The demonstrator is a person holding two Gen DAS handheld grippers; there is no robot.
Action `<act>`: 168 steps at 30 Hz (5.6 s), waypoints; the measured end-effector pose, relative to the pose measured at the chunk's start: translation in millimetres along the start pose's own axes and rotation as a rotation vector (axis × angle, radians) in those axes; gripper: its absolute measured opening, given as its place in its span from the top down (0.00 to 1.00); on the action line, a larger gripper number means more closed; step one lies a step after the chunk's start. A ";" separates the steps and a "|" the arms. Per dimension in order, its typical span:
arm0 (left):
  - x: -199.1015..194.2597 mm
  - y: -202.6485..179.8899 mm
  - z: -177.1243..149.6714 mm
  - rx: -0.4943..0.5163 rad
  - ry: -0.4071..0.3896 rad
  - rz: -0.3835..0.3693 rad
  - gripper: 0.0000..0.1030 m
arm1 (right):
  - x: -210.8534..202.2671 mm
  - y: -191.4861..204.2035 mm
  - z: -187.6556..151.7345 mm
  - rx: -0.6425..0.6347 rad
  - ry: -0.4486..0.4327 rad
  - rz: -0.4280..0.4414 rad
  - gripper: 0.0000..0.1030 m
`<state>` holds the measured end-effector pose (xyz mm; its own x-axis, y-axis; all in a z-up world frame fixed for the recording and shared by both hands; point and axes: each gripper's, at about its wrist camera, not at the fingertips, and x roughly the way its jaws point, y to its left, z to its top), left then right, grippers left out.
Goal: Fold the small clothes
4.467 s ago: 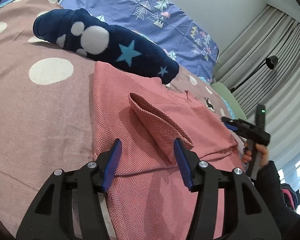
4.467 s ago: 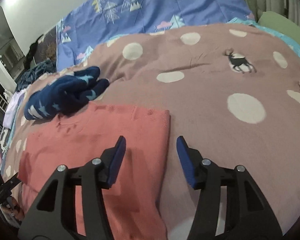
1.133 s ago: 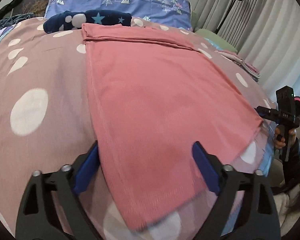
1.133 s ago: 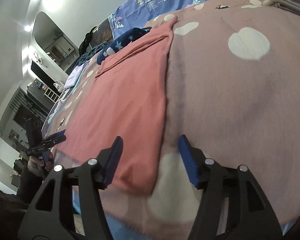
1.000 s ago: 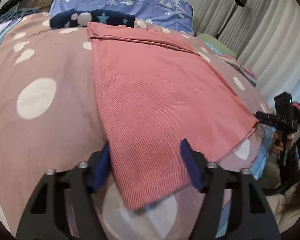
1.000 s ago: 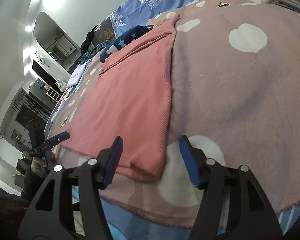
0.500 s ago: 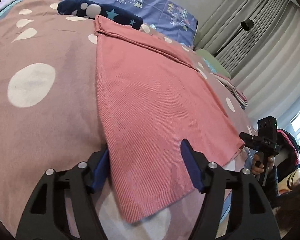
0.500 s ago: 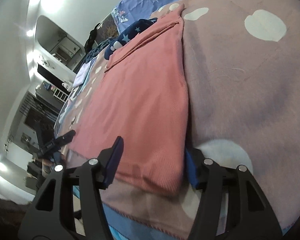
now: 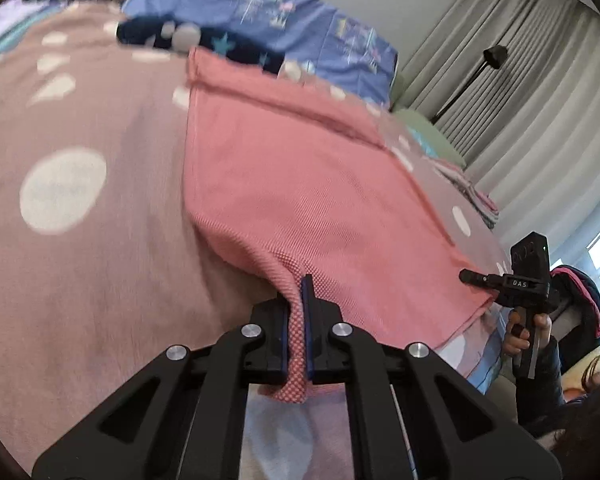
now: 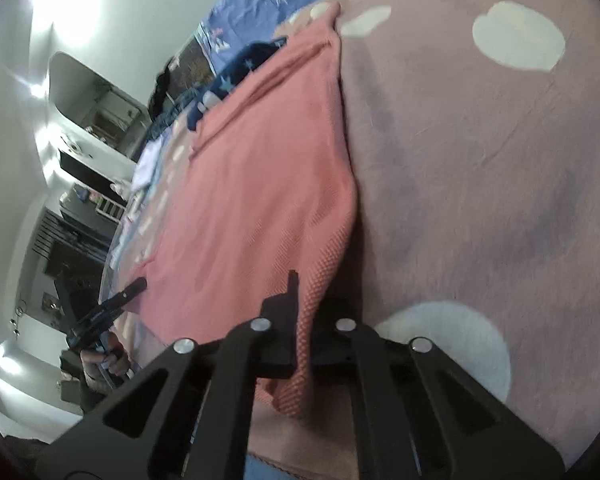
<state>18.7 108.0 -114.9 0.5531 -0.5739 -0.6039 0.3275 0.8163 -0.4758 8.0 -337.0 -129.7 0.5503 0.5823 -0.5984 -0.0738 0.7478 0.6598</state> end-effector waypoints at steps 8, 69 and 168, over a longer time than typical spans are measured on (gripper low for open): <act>-86.3 -45.9 47.7 0.099 -0.239 -0.061 0.97 | -82.5 51.9 20.8 -0.097 -0.245 0.185 0.98; 107.8 51.1 151.0 0.071 0.035 0.150 0.75 | 89.8 17.0 174.2 -0.227 -0.087 -0.192 0.69; 262.5 -270.4 30.9 0.865 0.176 0.329 0.19 | 115.7 -51.2 249.3 -0.099 -0.014 0.103 0.51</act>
<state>99.0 -261.4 -125.0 0.6183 -0.2496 -0.7452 0.6695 0.6640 0.3330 282.8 -387.4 -119.5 0.5467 0.6537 -0.5232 -0.2121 0.7126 0.6687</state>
